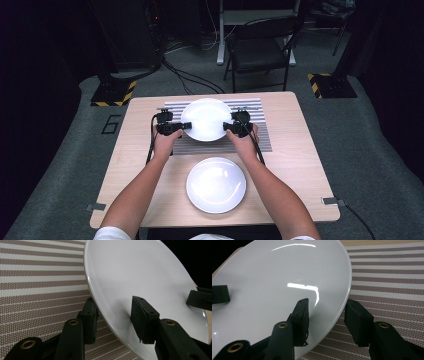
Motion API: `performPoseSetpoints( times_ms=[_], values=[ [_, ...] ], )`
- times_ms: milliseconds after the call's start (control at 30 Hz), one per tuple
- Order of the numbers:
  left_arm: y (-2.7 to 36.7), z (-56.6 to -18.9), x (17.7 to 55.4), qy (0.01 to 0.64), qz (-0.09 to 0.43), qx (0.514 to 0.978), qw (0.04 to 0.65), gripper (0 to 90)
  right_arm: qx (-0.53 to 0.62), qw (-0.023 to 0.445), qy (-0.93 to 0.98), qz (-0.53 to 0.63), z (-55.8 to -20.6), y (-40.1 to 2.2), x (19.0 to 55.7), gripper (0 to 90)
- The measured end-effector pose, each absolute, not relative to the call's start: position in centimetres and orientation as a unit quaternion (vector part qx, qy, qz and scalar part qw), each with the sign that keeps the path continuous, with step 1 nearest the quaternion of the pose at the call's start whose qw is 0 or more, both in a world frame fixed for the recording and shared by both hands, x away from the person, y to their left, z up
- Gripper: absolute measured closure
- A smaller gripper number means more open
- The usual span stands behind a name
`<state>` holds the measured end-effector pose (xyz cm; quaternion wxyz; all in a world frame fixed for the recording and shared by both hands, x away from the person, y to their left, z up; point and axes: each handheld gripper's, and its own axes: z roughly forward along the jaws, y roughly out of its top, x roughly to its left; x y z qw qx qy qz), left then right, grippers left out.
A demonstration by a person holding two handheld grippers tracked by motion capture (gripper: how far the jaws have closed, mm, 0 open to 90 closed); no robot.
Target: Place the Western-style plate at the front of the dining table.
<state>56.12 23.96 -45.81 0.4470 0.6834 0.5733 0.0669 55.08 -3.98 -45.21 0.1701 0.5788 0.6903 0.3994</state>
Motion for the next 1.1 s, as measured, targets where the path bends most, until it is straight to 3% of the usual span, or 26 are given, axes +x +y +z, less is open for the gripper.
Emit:
performPoseSetpoints(
  times_ms=[1100],
  values=[
    [23.6, -48.1, 57.4, 0.584, 0.074, 0.681, 0.436, 57.1, 0.589, 0.174, 0.695, 0.374, -47.2, -3.4, 56.6, 54.8]
  ],
)
